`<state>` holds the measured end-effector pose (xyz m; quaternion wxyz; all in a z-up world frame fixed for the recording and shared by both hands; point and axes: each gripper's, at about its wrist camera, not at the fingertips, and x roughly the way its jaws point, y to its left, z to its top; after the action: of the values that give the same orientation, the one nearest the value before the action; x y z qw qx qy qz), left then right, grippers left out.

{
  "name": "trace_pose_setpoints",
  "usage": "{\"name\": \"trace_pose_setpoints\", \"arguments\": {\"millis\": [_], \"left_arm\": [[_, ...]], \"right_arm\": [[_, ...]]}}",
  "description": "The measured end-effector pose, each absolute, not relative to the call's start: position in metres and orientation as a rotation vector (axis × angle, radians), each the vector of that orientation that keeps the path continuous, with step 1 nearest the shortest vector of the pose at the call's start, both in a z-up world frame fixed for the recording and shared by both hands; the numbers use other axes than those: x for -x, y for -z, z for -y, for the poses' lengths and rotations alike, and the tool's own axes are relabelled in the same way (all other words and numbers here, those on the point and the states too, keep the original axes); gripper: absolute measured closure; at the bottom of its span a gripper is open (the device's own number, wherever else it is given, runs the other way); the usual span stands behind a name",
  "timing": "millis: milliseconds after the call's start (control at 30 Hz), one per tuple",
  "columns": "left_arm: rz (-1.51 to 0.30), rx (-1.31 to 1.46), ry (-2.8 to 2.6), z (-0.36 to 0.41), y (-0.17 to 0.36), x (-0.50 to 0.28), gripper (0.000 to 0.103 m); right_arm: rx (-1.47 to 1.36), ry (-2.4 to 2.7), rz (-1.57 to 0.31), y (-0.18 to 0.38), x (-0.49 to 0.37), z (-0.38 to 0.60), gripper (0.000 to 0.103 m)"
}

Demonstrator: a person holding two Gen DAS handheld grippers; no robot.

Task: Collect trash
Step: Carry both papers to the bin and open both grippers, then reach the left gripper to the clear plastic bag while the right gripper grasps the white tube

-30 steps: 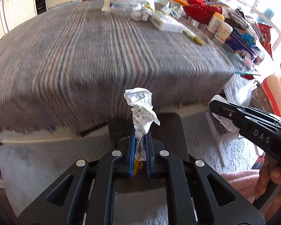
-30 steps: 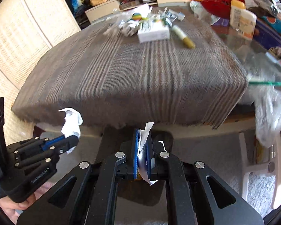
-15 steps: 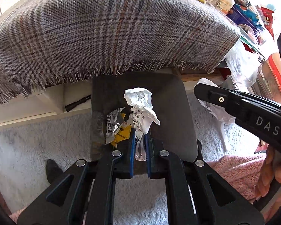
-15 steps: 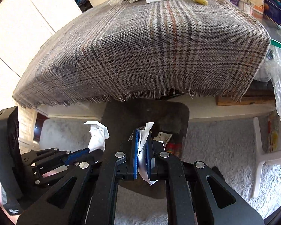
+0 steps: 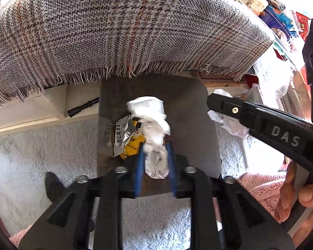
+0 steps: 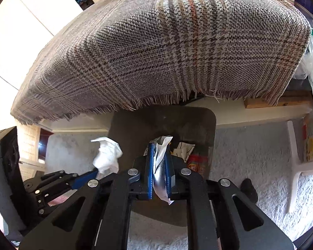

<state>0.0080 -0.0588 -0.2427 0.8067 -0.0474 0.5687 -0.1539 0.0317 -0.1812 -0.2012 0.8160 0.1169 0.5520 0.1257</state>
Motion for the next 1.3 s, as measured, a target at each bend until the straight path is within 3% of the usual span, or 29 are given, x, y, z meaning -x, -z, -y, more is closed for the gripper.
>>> {"name": "trace_pose_setpoints", "arguments": {"millis": [100,300,367,433,500,600,833,1300], "left_arm": [[-1.203,0.098,0.335,0.059,0.238,-0.007,0.076],[-1.187,0.094,0.323,0.052,0.231,-0.003,0.067],[-1.186,0.093,0.316,0.048,0.229,-0.001,0.058],[-1.174,0.076,0.309,0.046,0.226,0.001,0.047],[-1.151,0.045,0.29,0.048,0.222,0.002,0.037],[-1.126,0.024,0.278,0.048,0.215,0.003,0.023],[-1.097,0.011,0.28,0.044,0.193,0.009,0.008],[-0.996,0.026,0.208,0.013,0.103,-0.033,0.008]], "right_arm": [[-0.252,-0.274,-1.179,0.202,-0.032,0.179,0.086],[-0.238,-0.232,-1.153,0.196,-0.031,0.186,0.06],[-0.225,-0.211,-1.144,0.194,-0.031,0.189,0.053],[-0.23,-0.201,-1.14,0.193,-0.031,0.192,0.038],[-0.226,-0.196,-1.134,0.191,-0.03,0.194,0.035],[-0.217,-0.194,-1.138,0.188,-0.03,0.194,0.012],[-0.331,-0.203,-1.105,0.159,-0.033,0.214,0.009],[-0.248,-0.118,-0.94,0.056,-0.074,0.256,0.006]]}}
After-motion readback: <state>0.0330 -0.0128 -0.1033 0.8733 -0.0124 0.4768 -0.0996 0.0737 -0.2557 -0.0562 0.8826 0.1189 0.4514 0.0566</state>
